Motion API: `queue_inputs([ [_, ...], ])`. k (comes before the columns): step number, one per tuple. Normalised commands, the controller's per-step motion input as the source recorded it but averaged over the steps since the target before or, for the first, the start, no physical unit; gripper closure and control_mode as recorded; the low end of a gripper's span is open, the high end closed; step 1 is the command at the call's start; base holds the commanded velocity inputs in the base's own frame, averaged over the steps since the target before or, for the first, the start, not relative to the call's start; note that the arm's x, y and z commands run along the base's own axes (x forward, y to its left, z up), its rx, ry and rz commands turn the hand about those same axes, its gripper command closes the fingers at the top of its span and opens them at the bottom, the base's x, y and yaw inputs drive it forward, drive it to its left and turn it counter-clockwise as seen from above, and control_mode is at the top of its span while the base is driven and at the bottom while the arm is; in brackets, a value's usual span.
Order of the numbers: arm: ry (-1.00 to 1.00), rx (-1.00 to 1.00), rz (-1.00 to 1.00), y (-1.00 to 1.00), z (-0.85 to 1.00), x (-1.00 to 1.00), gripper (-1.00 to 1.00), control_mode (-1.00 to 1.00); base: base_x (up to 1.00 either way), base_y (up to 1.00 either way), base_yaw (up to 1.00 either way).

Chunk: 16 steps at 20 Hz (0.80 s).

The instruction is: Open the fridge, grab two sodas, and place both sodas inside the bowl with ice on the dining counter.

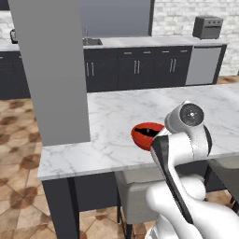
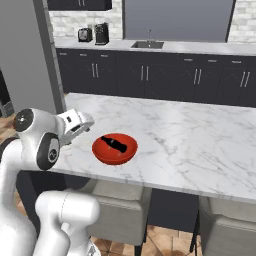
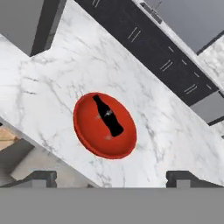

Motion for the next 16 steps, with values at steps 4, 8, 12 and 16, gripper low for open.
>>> queue_inputs([
  [4,-0.01,0.35,-0.11,0.00,0.27,-1.00,-1.00,-1.00,0.00,0.00,0.00],
  [8,-0.02,0.27,-0.03,0.00,0.02,-1.00,-1.00,-1.00,0.00,0.00,0.00],
  [12,0.00,0.15,-0.01,0.03,-0.14,-0.97,-1.00,-1.00,0.00,0.00,0.00],
  [16,0.00,0.03,-0.04,0.19,-0.34,-0.85,-1.00,-1.00,0.00,0.00,0.00],
])
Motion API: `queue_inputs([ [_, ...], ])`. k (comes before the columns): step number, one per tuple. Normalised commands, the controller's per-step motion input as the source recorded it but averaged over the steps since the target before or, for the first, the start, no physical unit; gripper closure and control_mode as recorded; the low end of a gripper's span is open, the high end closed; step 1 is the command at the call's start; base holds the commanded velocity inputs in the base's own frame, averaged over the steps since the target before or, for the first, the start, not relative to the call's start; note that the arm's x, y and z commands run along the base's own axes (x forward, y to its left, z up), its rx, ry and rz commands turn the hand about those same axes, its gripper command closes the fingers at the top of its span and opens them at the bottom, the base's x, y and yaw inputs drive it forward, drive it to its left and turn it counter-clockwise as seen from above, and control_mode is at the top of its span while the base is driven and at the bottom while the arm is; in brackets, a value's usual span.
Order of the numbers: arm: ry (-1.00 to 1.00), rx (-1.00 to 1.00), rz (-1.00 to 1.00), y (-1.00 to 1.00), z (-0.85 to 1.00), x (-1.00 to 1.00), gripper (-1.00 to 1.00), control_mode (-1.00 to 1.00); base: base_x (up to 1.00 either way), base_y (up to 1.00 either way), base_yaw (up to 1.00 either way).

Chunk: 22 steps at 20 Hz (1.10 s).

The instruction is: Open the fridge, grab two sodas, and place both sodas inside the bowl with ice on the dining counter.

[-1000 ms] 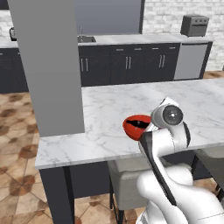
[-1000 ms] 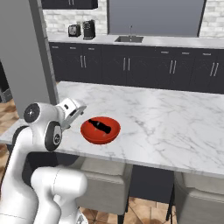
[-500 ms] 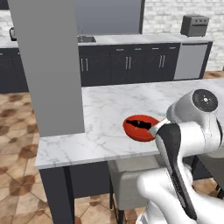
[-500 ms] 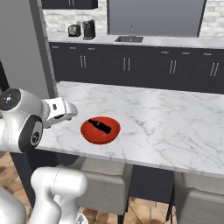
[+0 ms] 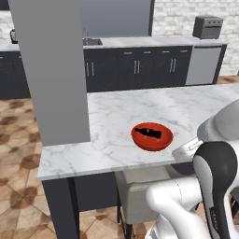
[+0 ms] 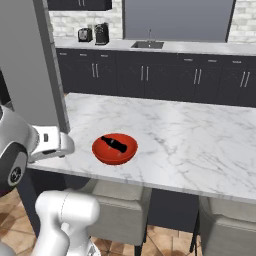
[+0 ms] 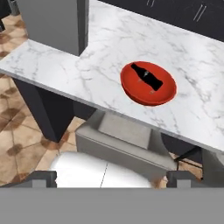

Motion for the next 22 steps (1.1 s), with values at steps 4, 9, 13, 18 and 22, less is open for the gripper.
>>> queue_inputs([
  [4,0.00,0.00,-0.03,0.17,-0.37,-0.64,-1.00,-1.00,0.00,0.00,0.00],
  [9,0.01,0.00,0.00,0.04,-0.04,-0.10,-1.00,-1.00,0.00,0.00,0.00],
  [13,0.02,0.00,0.00,0.06,-0.07,0.00,-1.00,-1.00,0.00,0.00,0.00],
  [18,0.00,-0.03,0.00,0.19,-0.08,-0.07,-1.00,1.00,-0.25,0.53,0.02],
  [22,0.00,0.00,0.00,0.00,0.00,0.00,-1.00,1.00,-0.38,1.00,0.07],
])
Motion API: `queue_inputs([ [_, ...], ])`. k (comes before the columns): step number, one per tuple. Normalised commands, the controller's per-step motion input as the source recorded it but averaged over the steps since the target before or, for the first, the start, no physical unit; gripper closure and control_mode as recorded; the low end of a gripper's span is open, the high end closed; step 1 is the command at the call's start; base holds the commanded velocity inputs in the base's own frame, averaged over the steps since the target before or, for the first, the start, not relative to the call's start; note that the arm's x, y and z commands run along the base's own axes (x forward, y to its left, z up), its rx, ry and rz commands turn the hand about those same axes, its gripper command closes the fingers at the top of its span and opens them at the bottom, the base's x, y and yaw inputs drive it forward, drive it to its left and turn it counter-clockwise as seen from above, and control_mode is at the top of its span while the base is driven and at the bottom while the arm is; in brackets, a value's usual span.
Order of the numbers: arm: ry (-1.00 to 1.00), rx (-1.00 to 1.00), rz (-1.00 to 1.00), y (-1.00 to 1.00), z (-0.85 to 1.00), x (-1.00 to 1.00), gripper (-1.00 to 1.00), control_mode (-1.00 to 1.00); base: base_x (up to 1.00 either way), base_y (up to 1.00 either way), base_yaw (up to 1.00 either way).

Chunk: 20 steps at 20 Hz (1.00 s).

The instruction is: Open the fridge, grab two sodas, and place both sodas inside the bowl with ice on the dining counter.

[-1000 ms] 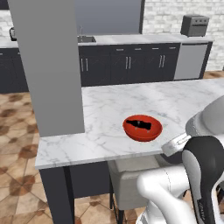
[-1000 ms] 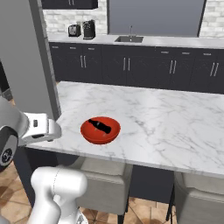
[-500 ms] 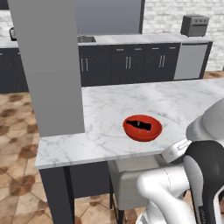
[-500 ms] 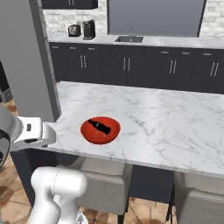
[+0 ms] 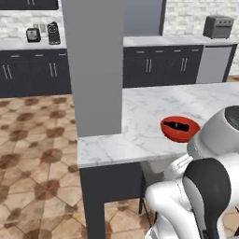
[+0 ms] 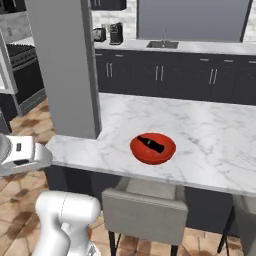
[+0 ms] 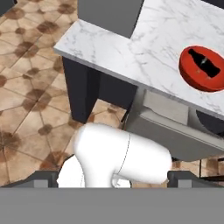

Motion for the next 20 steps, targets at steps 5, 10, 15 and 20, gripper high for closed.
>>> queue_inputs([
  [5,0.00,0.00,0.00,0.00,0.00,0.00,-1.00,1.00,-0.23,1.00,0.12],
  [10,0.00,0.00,0.00,0.00,0.00,0.00,-1.00,1.00,-0.12,1.00,0.14],
  [15,0.00,0.00,0.00,0.00,0.00,0.00,-1.00,1.00,0.12,1.00,0.02],
  [20,0.00,0.00,0.00,0.00,0.00,0.00,-1.00,1.00,0.52,1.00,-0.23],
])
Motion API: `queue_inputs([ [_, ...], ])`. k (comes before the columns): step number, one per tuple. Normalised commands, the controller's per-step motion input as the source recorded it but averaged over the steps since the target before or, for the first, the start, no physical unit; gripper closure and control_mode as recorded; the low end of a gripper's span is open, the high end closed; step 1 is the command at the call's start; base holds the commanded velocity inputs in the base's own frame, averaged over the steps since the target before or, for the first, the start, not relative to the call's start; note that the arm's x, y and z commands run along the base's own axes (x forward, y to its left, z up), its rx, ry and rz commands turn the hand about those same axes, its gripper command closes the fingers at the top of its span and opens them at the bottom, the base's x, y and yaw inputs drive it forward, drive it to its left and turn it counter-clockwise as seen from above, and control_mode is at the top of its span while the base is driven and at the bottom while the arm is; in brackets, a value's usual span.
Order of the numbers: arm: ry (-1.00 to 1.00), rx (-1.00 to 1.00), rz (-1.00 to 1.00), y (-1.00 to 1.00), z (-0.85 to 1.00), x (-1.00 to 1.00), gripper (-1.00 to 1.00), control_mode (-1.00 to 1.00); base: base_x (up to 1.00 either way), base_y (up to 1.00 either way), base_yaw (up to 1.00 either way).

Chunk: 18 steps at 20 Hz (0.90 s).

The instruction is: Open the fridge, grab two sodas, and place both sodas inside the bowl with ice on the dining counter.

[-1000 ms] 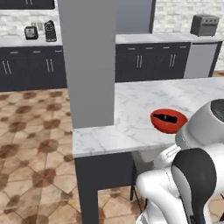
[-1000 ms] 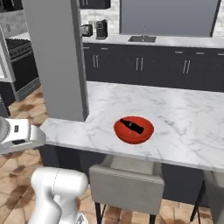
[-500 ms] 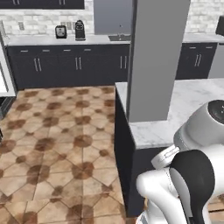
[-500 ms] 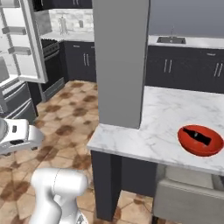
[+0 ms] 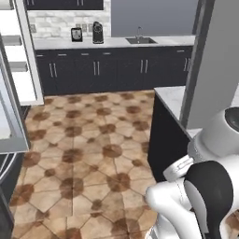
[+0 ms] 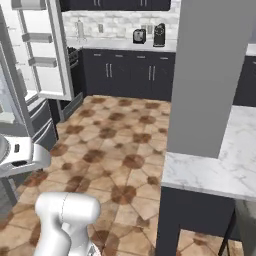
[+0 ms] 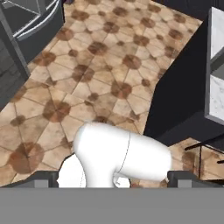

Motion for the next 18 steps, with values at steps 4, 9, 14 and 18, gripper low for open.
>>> queue_inputs([
  [4,0.00,0.00,0.00,0.00,0.00,0.00,-1.00,1.00,0.66,1.00,-0.30],
  [9,0.00,0.00,0.00,0.00,0.00,0.00,-1.00,1.00,0.75,0.67,-0.21],
  [14,0.00,0.00,0.00,0.00,0.00,0.00,-1.00,1.00,0.83,0.05,0.07],
  [18,0.00,0.00,0.00,0.00,0.00,0.00,-1.00,1.00,0.63,-0.18,0.27],
])
